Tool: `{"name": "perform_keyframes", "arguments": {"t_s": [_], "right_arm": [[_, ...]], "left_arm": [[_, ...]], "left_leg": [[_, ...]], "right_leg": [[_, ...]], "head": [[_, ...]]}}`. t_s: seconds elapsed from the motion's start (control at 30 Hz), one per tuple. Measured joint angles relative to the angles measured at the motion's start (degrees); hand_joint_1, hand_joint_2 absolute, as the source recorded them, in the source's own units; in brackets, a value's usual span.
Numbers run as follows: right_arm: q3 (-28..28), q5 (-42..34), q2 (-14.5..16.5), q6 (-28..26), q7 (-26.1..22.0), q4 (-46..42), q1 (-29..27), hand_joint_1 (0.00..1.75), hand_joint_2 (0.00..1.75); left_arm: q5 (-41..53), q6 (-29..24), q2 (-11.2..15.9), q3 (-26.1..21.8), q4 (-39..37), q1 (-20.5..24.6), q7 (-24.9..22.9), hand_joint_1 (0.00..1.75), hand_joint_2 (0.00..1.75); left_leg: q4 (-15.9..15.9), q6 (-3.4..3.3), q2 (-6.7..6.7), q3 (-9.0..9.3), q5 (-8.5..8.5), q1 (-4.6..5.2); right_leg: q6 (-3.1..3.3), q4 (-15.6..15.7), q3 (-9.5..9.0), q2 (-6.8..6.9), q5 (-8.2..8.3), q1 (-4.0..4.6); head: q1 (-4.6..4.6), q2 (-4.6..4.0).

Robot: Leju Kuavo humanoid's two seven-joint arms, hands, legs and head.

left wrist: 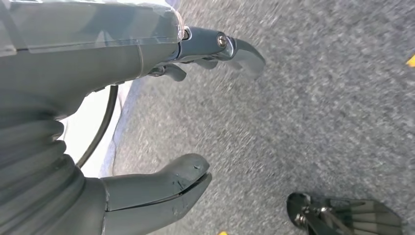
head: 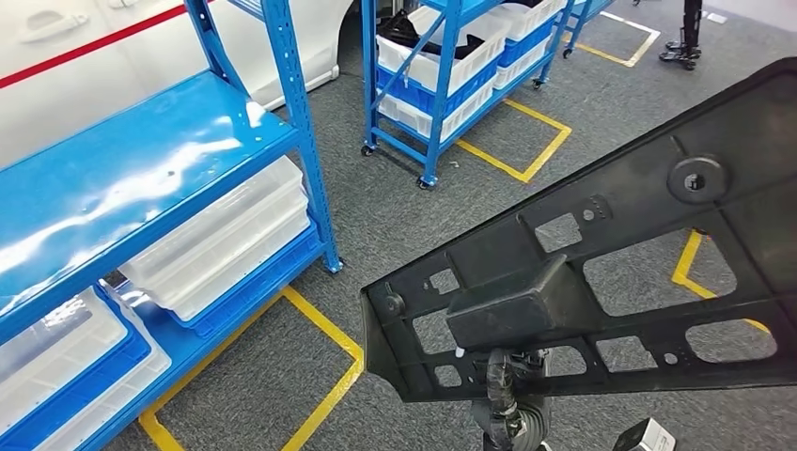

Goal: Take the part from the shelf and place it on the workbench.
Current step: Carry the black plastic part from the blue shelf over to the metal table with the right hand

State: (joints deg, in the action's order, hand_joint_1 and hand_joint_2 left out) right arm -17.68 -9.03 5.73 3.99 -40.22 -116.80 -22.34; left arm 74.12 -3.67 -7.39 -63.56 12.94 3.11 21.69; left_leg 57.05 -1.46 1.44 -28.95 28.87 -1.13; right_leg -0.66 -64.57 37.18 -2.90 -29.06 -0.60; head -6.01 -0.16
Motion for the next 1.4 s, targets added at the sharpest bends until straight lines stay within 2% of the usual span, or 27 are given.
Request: {"name": "perform_keyframes", "arguments": {"t_s": [0.07, 0.1, 0.13, 0.17, 0.2, 0.27, 0.3, 0.33, 0.4, 0.47, 0.53, 0.6, 0.63, 0.7, 0.77, 0.83, 0.9, 0.93, 1.0, 1.07, 1.13, 1.17, 1.2, 1.23, 1.3, 1.37, 1.4], "right_arm": [[0.07, 0.01, 0.0, 0.03, 0.0, -0.04, -0.05, 1.75, 1.75], [0.1, 0.01, 0.0, 0.03, 0.0, -0.04, -0.11, 1.75, 1.75], [0.14, 0.01, 0.0, 0.03, 0.0, -0.04, -0.18, 1.75, 1.75], [0.17, 0.01, 0.0, 0.04, 0.0, -0.04, -0.25, 1.75, 1.75], [0.21, 0.01, 0.0, 0.04, 0.0, -0.04, -0.29, 1.75, 1.75], [0.23, 0.01, 0.01, 0.07, 0.0, -0.05, -0.32, 1.75, 1.75], [0.24, 0.02, 0.02, 0.1, 0.0, -0.08, -0.34, 1.75, 1.75], [0.25, 0.04, 0.05, 0.15, 0.0, -0.1, -0.37, 1.75, 1.75], [0.26, 0.07, 0.11, 0.21, -0.01, -0.16, -0.46, 1.75, 1.75], [0.27, 0.03, 0.19, 0.21, -0.01, -0.21, -0.54, 1.75, 1.75], [0.32, -0.09, 0.28, 0.2, -0.01, -0.24, -0.56, 1.75, 1.75], [0.41, -0.15, 0.33, 0.18, 0.0, -0.24, -0.6, 1.75, 1.75], [0.46, -0.15, 0.34, 0.16, 0.0, -0.24, -0.64, 1.75, 1.75], [0.61, -0.12, 0.44, 0.12, 0.0, -0.24, -0.72, 1.75, 1.75], [0.74, 0.11, 0.58, 0.05, 0.0, -0.24, -0.75, 1.75, 1.75], [0.8, 1.15, 0.65, -0.33, 0.0, -0.24, -0.8, 1.75, 1.75], [0.8, 2.45, 0.65, -0.85, 0.0, -0.23, -0.98, 1.75, 1.75], [0.81, 2.89, 0.65, -1.03, -0.01, -0.22, -1.12, 1.75, 1.75], [0.85, 3.27, 0.65, -1.28, -0.01, -0.19, -1.2, 1.75, 1.75], [0.87, 3.39, 0.65, -1.5, 0.0, -0.13, -1.16, 1.75, 1.75], [0.87, 3.47, 0.65, -1.93, 0.0, -0.02, -1.15, 1.75, 1.75], [0.87, 3.58, 0.64, -2.3, 0.0, 0.02, -1.16, 1.75, 1.75], [0.86, 3.81, 0.64, -2.73, 0.0, 0.05, -1.15, 1.75, 1.75], [0.84, 4.13, 0.63, -3.15, 0.0, 0.07, -1.15, 1.75, 1.75], [0.76, 4.87, 0.63, -3.81, 0.0, 0.07, -1.08, 1.75, 1.75], [0.59, 5.4, 0.63, -4.31, 0.0, 0.09, -1.02, 1.75, 1.75], [0.5, 5.57, 0.63, -4.55, 0.0, 0.13, -1.01, 1.75, 1.75]], "left_arm": [[-0.01, 0.0, -0.04, -0.01, 0.0, -0.18, 0.06, 0.0, 1.75], [-0.02, 0.0, -0.04, -0.02, 0.0, -0.25, 0.06, 0.0, 1.75], [-0.02, 0.0, -0.04, -0.02, 0.0, -0.27, 0.06, 0.0, 1.75], [-0.03, 0.0, -0.05, -0.02, 0.0, -0.22, 0.06, 0.0, 1.75], [-0.03, 0.01, -0.09, -0.02, 0.0, -0.14, 0.06, 0.0, 1.75], [-0.05, 0.04, -0.18, -0.02, 0.0, 0.0, 0.05, 0.0, 1.75], [-0.06, 0.08, -0.21, -0.02, 0.0, 0.04, 0.03, 0.0, 1.75], [-0.08, 0.15, -0.21, -0.02, 0.0, 0.1, -0.03, 0.0, 1.75], [-0.12, 0.35, -0.23, -0.02, 0.0, 0.26, -0.31, 0.0, 1.75], [-0.14, 0.48, -0.26, -0.03, -0.01, 0.32, -0.59, 0.0, 1.75], [-0.14, 0.49, -0.3, -0.06, -0.02, 0.2, -0.67, 0.0, 1.75], [-0.13, 0.45, -0.33, -0.13, -0.02, 0.02, -0.7, 0.0, 1.75], [-0.13, 0.42, -0.33, -0.17, -0.02, -0.07, -0.71, 0.0, 1.75], [-0.11, 0.37, -0.33, -0.25, -0.02, -0.14, -0.69, 0.0, 1.75], [-0.09, 0.36, -0.32, -0.27, -0.02, -0.15, -0.65, 0.0, 1.75], [-0.05, 0.34, -0.32, -0.3, -0.02, -0.09, -0.57, 0.0, 1.75], [0.01, 0.34, -0.37, -0.31, -0.02, 0.07, -0.55, 0.0, 1.75], [0.04, 0.34, -0.43, -0.32, -0.02, 0.15, -0.55, 0.0, 1.75], [0.07, 0.35, -0.56, -0.34, -0.02, 0.16, -0.52, 0.0, 1.75], [0.08, 0.35, -0.58, -0.37, -0.01, 0.0, -0.49, 0.0, 1.75], [0.12, 0.35, -0.56, -0.45, -0.02, -0.14, -0.55, 0.0, 1.75], [0.16, 0.34, -0.55, -0.53, -0.02, -0.11, -0.59, 0.0, 1.75], [0.21, 0.33, -0.55, -0.64, -0.02, -0.03, -0.63, 0.0, 1.75], [0.26, 0.32, -0.55, -0.76, -0.02, 0.05, -0.67, 0.0, 1.75], [0.41, 0.31, -0.56, -0.99, -0.02, 0.15, -0.73, 0.0, 1.75], [0.56, 0.3, -0.57, -1.15, -0.02, 0.2, -0.73, 0.0, 1.75], [0.6, 0.3, -0.57, -1.2, -0.02, 0.25, -0.74, 0.0, 1.75]], "left_leg": [[0.03, -0.23, -1.74, -0.17, -0.02, 0.2], [0.07, -0.23, -2.66, -0.23, 0.01, 0.29], [0.09, -0.22, -3.51, -0.24, 0.05, 0.34], [0.11, -0.16, -4.27, -0.19, 0.11, 0.37], [0.11, -0.04, -4.95, -0.05, 0.21, 0.38], [0.16, 0.36, -6.08, 0.32, 0.48, 0.55], [0.19, 0.6, -6.55, 0.48, 0.6, 0.66], [0.18, 0.86, -6.99, 0.59, 0.66, 0.77], [0.17, 1.42, -7.72, 0.71, 0.86, 0.8], [1.79, 2.04, -5.97, 0.18, 2.38, 0.61], [7.66, 2.43, -3.01, -2.36, 5.95, 0.43], [14.93, 2.56, -2.02, -5.78, 8.86, 0.4], [16.55, 2.59, -1.94, -6.61, 8.82, 0.4], [12.98, 2.48, -1.57, -5.18, 5.4, 0.34], [5.3, 2.22, 0.81, -1.96, 1.76, 0.14], [1.61, 1.83, 2.73, -0.6, 0.95, 0.12], [1.23, 1.2, 2.0, -0.52, 0.88, 0.22], [0.97, 0.79, 1.3, -0.43, 0.63, 0.17], [0.41, -0.05, -0.23, -0.35, 0.15, 0.01], [0.33, -0.43, -1.86, -0.45, 0.08, 0.27], [0.37, -0.5, -3.55, -0.51, 0.18, 0.49], [0.38, -0.48, -4.33, -0.47, 0.25, 0.54], [0.39, -0.39, -5.04, -0.35, 0.35, 0.55], [0.39, -0.27, -5.67, -0.17, 0.48, 0.57], [0.42, 0.15, -6.76, 0.16, 0.81, 0.73], [0.45, 0.63, -7.67, 0.38, 1.04, 0.93], [0.45, 0.89, -8.22, 0.51, 1.15, 1.01]], "right_leg": [[-0.24, -7.35, 3.38, 2.09, -3.76, -0.04], [-0.35, -10.12, 4.57, 2.38, -4.7, -0.14], [-0.42, -10.92, 4.77, 2.55, -4.54, -0.21], [-0.41, -9.41, 3.74, 2.8, -3.35, -0.24], [-0.3, -5.75, 1.56, 3.35, -1.48, -0.22], [0.32, 2.16, -2.89, 5.75, 0.93, 0.18], [0.68, 4.5, -4.12, 6.55, 1.4, 0.46], [0.99, 5.28, -4.4, 6.93, 1.3, 0.72], [1.52, 5.41, -4.17, 5.7, 1.61, 0.75], [2.18, 5.88, -4.12, 4.57, 2.01, 0.36], [2.7, 6.11, -3.97, 3.46, 2.32, 0.17], [2.89, 5.96, -3.69, 2.07, 2.43, 0.22], [2.9, 5.84, -3.61, 1.28, 2.45, 0.24], [2.84, 5.5, -3.57, -0.36, 2.44, 0.21], [2.52, 5.02, -3.36, -1.82, 2.38, 0.22], [1.79, 4.71, -2.78, -3.11, 2.56, 0.21], [0.92, 4.82, -2.29, -4.38, 3.03, 0.13], [0.62, 4.64, -2.07, -4.14, 2.98, 0.16], [0.18, 1.76, -0.68, -1.46, 1.02, 0.39], [-0.18, -5.14, 2.4, 1.62, -2.89, 0.28], [-0.47, -10.51, 4.65, 2.46, -4.79, -0.01], [-0.52, -10.41, 4.36, 2.66, -4.21, -0.11], [-0.47, -7.86, 2.8, 3.01, -2.66, -0.15], [-0.31, -3.95, 0.49, 3.75, -0.82, -0.12], [0.32, 3.08, -3.39, 6.39, 1.16, 0.43], [0.93, 5.09, -4.17, 7.48, 1.06, 0.98], [1.18, 5.17, -4.04, 6.81, 1.2, 1.04]], "head": [[-0.01, 0.0], [-0.02, 0.0], [-0.01, 0.0], [-0.01, 0.0], [-0.02, 0.0], [-0.01, 0.0], [0.0, 0.0], [0.0, 0.01], [0.0, 0.0], [0.01, -0.01], [0.03, 0.0], [0.03, -0.01], [0.02, -0.02], [0.02, -0.01], [0.02, 0.0], [0.02, 0.01], [0.02, 0.0], [0.0, -0.01], [-0.04, -0.01], [-0.07, -0.01], [-0.05, -0.01], [-0.06, -0.01], [-0.06, -0.01], [-0.07, -0.01], [-0.05, -0.02], [-0.04, -0.02], [-0.04, -0.01]]}}
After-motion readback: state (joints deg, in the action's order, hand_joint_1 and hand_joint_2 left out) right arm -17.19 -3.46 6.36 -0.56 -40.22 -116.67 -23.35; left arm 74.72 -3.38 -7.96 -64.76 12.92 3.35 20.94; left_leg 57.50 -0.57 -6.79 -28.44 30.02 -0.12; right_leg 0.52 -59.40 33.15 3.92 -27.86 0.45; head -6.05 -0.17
